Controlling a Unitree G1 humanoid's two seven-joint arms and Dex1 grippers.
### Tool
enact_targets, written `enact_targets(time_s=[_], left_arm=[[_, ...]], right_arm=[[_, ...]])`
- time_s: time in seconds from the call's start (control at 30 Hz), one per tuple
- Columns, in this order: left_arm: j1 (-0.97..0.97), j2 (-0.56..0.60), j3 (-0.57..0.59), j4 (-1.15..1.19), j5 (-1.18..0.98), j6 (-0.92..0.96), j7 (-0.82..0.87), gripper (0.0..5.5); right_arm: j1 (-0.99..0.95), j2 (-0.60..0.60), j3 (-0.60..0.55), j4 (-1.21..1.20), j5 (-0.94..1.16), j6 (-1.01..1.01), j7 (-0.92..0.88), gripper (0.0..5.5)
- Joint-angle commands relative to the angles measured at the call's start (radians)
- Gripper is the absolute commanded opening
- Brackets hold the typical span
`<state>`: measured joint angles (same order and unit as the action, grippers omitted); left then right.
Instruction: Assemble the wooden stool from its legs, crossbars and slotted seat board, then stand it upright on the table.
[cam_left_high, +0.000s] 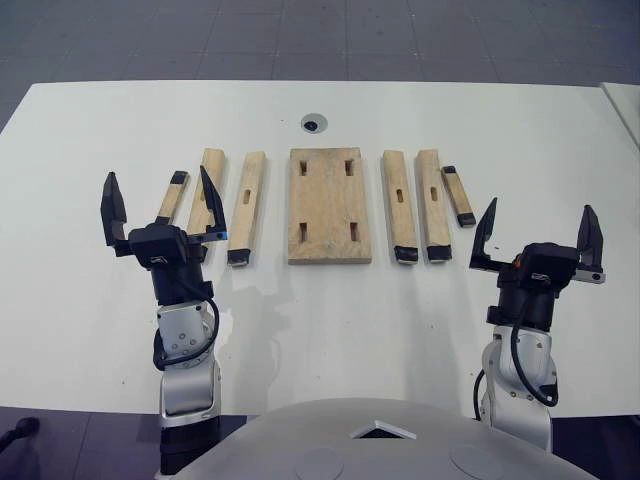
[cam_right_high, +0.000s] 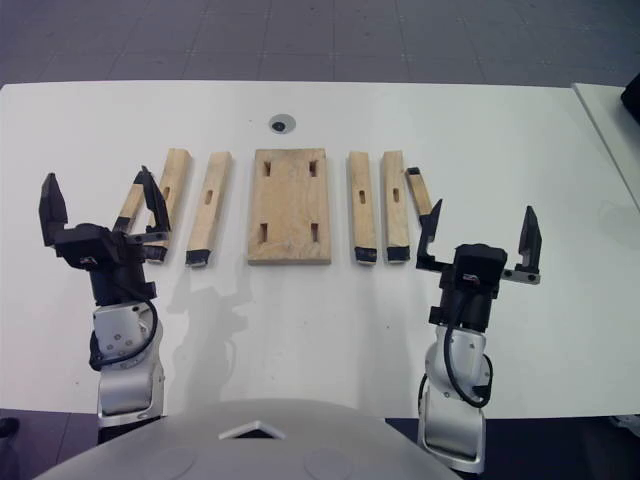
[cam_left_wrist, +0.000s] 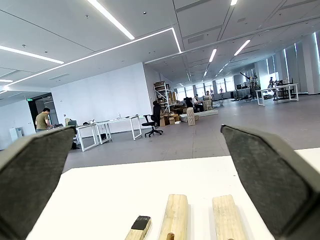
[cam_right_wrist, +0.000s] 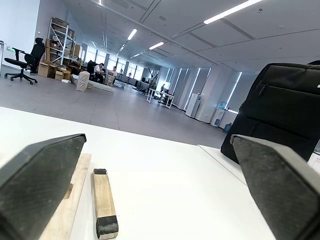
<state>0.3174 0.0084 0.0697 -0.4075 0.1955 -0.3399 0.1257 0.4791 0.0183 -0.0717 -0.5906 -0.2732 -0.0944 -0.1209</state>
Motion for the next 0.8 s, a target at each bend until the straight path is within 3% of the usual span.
enact_targets(time_s=[0.03, 0.17, 0.27, 0.43, 0.8], left_arm=[[-0.002, -0.012, -0.006, 0.004, 0.004, 0.005, 0.010, 5.38], [-0.031, -0.008, -0.017, 0.031, 0.010, 0.002, 0.007, 5.38], [-0.120, 0.032, -0.083, 0.171, -0.054, 0.071, -0.121, 5.38], [-0.225, 0.022, -0.092, 0.279, -0.146, 0.164, -0.185, 5.38], [-0.211, 0.017, -0.086, 0.211, -0.125, 0.222, -0.146, 5.38]], right_arm=[[-0.012, -0.009, -0.014, 0.014, 0.011, 0.000, 0.002, 5.40], [-0.035, -0.016, -0.022, 0.022, 0.039, 0.043, 0.024, 5.40], [-0.171, -0.058, -0.027, 0.110, 0.142, 0.146, 0.116, 5.40], [-0.329, -0.071, 0.037, 0.245, 0.183, 0.210, 0.186, 5.40], [-0.339, -0.079, 0.067, 0.188, 0.139, 0.265, 0.162, 5.40]])
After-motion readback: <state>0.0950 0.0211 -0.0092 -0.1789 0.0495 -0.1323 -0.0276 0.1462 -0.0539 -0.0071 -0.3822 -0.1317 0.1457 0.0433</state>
